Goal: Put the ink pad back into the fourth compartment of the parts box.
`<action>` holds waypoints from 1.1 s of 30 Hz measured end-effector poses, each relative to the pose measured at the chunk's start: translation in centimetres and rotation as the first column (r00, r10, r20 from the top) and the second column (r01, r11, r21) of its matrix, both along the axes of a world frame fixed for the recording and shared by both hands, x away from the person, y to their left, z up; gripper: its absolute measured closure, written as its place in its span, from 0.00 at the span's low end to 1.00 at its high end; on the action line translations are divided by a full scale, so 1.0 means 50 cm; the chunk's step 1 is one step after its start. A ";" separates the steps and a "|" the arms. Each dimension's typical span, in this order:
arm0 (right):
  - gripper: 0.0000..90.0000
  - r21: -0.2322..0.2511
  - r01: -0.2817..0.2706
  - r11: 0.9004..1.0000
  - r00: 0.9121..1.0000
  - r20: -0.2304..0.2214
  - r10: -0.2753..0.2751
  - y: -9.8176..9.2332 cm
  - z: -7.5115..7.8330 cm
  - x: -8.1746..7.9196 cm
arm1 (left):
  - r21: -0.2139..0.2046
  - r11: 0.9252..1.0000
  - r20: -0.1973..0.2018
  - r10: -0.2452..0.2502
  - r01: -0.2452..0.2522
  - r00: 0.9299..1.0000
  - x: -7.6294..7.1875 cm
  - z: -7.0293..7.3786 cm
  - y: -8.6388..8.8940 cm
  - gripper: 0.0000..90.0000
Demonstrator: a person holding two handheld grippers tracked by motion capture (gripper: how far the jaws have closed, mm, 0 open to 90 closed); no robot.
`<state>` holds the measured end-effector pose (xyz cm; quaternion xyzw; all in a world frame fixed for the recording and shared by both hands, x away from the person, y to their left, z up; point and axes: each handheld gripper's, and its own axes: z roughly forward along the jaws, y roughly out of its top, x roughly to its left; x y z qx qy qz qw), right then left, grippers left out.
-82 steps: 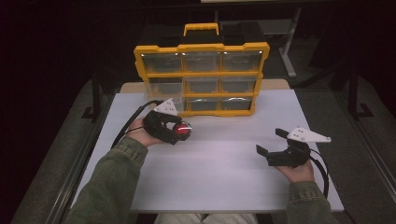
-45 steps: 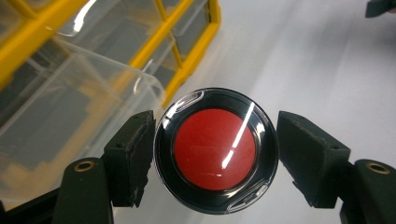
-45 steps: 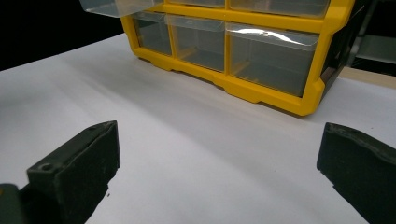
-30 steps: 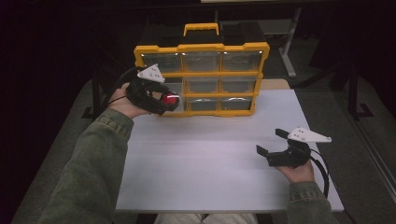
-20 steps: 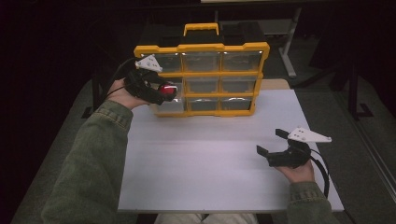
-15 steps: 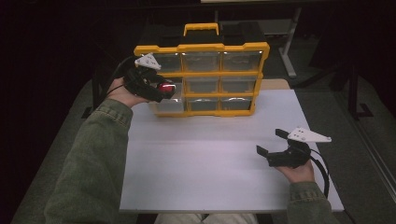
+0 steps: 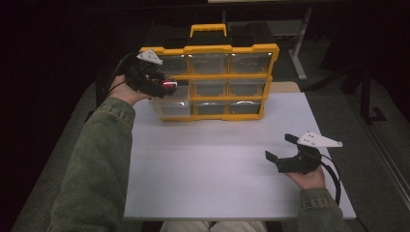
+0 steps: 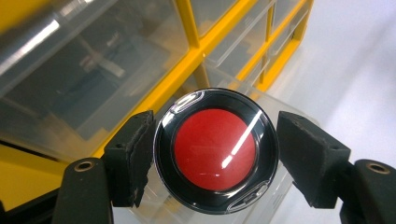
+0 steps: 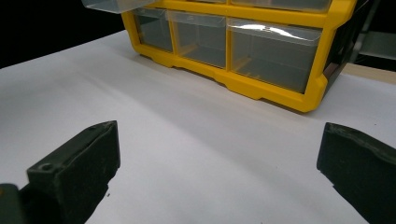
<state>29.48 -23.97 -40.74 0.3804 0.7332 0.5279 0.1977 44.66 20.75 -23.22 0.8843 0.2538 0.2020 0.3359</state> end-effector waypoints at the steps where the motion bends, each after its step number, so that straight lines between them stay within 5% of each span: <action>1: 0.00 0.000 0.000 1.000 1.000 0.000 0.000 0.000 0.000 0.000 | 0.012 1.000 0.003 0.006 -0.006 1.000 0.002 -0.004 -0.002 0.33; 5: 0.00 -0.002 -0.001 1.000 1.000 -0.001 0.001 0.000 -0.001 0.000 | 0.065 0.998 0.028 0.012 -0.014 1.000 0.002 -0.013 -0.018 0.33; 9: 0.00 -0.005 0.000 1.000 1.000 -0.005 0.000 0.000 -0.001 0.001 | 0.045 0.998 0.059 0.032 -0.035 0.998 -0.001 -0.008 -0.021 0.31; 13: 0.00 -0.002 -0.002 1.000 1.000 -0.003 0.002 0.000 -0.001 0.000 | 0.019 0.999 0.076 0.035 -0.036 0.997 -0.009 -0.001 -0.019 0.20; 16: 0.00 -0.001 0.002 1.000 1.000 -0.003 -0.002 -0.001 -0.001 -0.001 | 0.016 1.000 0.079 -0.006 0.005 0.997 -0.024 0.004 -0.019 0.01; 33: 0.00 0.011 0.009 1.000 1.000 -0.003 -0.009 -0.003 0.000 -0.003 | -0.060 0.997 0.109 -0.034 0.041 0.993 -0.064 0.013 -0.007 0.00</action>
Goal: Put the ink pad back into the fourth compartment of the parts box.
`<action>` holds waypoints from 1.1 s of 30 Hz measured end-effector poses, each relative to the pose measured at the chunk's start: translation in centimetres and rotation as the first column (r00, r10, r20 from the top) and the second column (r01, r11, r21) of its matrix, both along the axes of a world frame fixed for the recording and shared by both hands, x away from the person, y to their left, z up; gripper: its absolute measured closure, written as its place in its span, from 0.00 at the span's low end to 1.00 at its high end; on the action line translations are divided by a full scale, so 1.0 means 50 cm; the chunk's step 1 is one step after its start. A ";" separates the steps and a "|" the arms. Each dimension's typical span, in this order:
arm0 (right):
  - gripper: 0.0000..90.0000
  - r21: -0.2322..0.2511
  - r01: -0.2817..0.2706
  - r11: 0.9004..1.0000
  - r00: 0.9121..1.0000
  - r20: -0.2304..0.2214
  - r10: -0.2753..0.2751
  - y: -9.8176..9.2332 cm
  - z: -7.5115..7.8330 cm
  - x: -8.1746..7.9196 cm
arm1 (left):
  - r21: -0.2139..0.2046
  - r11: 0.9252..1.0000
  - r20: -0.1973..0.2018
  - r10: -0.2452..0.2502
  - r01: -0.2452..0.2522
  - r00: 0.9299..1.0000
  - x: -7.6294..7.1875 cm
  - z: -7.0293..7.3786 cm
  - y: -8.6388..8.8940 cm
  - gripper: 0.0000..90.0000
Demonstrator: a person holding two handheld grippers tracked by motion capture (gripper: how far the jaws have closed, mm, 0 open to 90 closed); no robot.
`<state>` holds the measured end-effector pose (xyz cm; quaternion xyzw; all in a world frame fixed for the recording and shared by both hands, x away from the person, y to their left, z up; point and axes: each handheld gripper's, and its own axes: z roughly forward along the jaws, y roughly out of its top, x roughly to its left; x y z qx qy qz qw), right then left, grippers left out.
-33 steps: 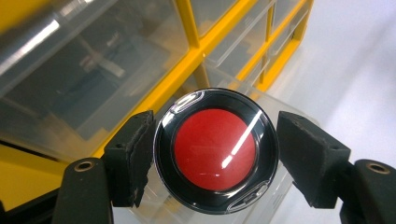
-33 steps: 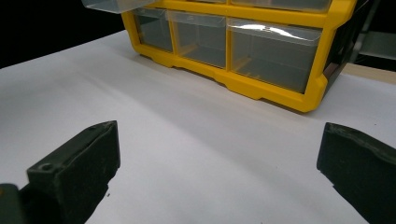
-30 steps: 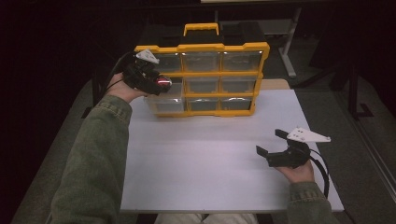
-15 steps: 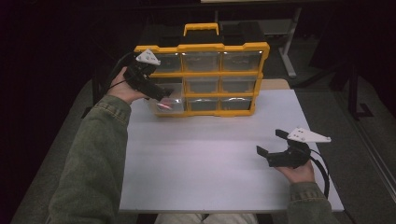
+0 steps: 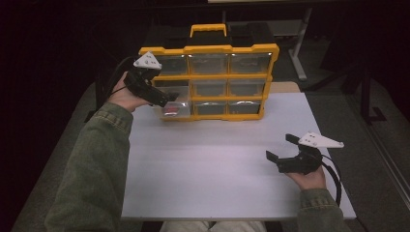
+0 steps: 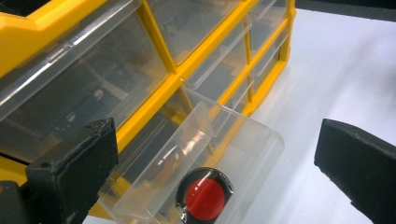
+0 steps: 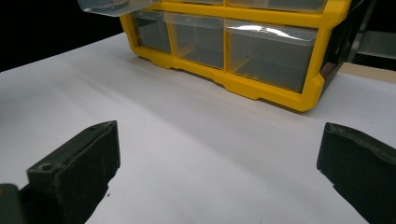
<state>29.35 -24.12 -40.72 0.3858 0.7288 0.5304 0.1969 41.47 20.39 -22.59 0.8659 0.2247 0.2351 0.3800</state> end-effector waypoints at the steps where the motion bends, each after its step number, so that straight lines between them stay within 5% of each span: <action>1: 0.00 -0.001 0.000 1.000 1.000 0.000 0.000 0.000 0.000 0.000 | -0.002 1.000 0.002 -0.004 0.004 1.000 -0.002 -0.001 0.001 0.00; 18: 0.00 -0.002 -0.003 1.000 1.000 0.001 0.003 0.003 0.000 -0.001 | -0.089 0.996 0.066 -0.002 0.008 0.998 -0.069 -0.026 0.044 0.00; 33: 0.00 -0.007 -0.005 1.000 1.000 -0.001 0.005 0.004 -0.001 0.000 | -0.149 0.989 0.071 0.021 -0.010 0.997 -0.097 -0.072 0.080 0.00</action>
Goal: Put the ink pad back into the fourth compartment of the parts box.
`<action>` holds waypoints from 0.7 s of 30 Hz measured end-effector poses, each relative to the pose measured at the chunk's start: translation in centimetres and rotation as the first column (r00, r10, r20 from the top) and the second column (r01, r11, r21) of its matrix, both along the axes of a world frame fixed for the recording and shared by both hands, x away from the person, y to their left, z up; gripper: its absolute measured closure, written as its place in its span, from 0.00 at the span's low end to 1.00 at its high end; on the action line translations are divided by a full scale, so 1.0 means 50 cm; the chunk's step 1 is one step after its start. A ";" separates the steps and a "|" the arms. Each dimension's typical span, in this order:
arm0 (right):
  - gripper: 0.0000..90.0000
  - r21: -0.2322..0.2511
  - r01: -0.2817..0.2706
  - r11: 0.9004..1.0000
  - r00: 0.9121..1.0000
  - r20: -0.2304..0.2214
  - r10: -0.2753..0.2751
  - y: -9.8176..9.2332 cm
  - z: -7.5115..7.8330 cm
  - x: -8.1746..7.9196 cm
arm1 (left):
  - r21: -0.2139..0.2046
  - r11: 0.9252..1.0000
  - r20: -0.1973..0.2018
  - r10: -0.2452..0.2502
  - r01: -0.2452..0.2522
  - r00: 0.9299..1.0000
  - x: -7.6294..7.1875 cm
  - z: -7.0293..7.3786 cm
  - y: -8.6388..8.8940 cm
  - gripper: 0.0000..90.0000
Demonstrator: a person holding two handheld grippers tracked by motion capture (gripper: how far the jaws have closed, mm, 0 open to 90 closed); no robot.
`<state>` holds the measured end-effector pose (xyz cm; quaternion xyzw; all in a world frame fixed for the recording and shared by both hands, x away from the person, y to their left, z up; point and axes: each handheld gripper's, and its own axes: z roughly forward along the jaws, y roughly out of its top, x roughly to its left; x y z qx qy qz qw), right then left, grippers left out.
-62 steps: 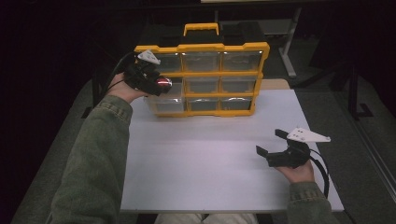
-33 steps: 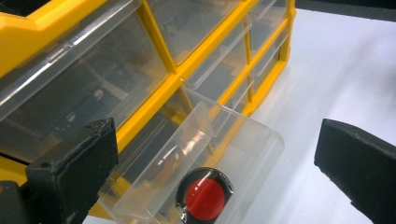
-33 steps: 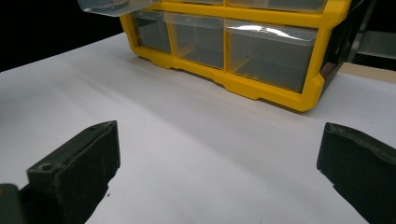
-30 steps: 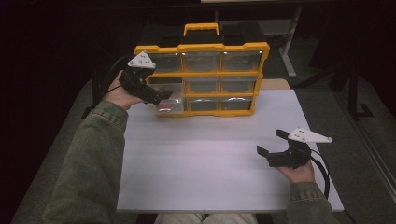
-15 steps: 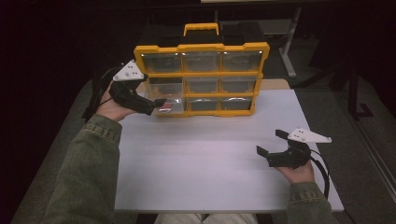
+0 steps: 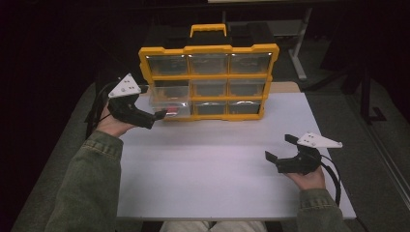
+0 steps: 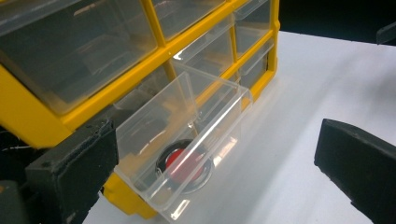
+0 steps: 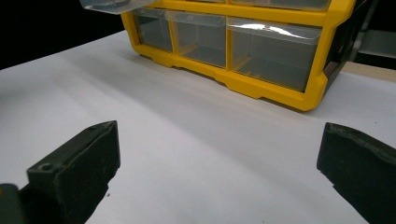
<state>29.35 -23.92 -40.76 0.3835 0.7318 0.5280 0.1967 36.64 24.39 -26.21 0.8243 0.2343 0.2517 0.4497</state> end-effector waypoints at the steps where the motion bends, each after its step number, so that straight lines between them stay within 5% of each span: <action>1: 0.00 0.000 0.001 1.000 1.000 0.000 -0.001 0.000 0.000 0.000 | -0.001 1.000 0.000 -0.002 0.002 1.000 -0.002 -0.003 0.001 0.00; 21: 0.00 -0.001 0.000 1.000 1.000 -0.005 0.000 0.002 -0.001 0.000 | -0.071 0.997 -0.022 0.022 -0.023 1.000 -0.042 -0.073 0.051 0.00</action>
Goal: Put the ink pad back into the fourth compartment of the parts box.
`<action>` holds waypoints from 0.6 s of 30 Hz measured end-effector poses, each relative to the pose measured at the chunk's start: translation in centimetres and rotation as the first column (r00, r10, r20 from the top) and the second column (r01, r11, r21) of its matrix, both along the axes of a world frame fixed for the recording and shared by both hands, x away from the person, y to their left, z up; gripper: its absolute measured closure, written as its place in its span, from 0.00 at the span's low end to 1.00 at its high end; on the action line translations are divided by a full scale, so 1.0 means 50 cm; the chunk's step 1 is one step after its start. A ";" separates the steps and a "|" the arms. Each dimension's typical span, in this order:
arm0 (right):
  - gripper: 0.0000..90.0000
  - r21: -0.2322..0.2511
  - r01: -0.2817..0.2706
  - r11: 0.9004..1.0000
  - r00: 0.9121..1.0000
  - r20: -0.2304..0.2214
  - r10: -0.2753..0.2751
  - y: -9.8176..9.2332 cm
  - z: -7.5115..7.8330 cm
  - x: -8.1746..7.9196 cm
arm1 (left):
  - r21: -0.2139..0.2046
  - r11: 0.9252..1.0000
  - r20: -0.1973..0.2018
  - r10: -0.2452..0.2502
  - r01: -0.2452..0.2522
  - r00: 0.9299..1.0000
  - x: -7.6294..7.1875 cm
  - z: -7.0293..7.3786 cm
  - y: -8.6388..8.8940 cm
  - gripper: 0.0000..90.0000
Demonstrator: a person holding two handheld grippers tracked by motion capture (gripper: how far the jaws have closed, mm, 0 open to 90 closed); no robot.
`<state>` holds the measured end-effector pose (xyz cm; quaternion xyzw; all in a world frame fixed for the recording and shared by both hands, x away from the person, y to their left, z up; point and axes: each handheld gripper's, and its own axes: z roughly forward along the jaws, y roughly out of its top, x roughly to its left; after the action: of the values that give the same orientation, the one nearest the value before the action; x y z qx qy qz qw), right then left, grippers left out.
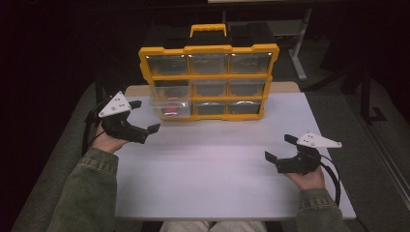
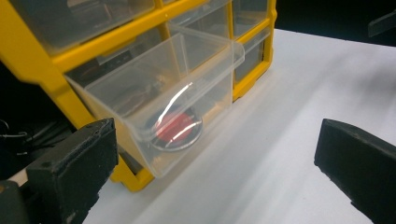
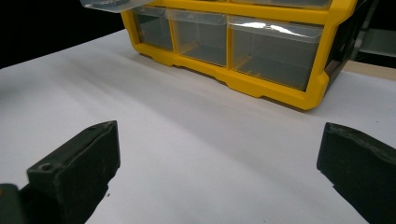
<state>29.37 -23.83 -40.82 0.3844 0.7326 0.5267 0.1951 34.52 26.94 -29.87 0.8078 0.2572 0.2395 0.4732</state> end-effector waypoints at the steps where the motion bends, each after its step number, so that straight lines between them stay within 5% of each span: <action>1: 0.00 0.000 0.001 1.000 1.000 0.000 -0.001 0.000 0.000 0.000 | -0.005 1.000 -0.003 0.001 -0.001 1.000 -0.001 -0.004 0.003 0.00; 8: 0.00 0.000 -0.001 1.000 1.000 0.001 0.001 0.001 0.000 -0.001 | -0.026 0.999 -0.028 0.021 -0.021 0.999 -0.008 -0.032 0.015 0.00; 18: 0.00 -0.002 -0.005 1.000 1.000 0.002 0.005 0.001 0.000 -0.001 | 0.001 1.000 -0.065 0.001 -0.001 0.998 -0.018 -0.073 0.006 0.00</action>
<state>29.33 -23.76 -40.83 0.3818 0.7339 0.5268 0.1950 33.64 27.23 -33.54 0.8152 0.2726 0.2135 0.4642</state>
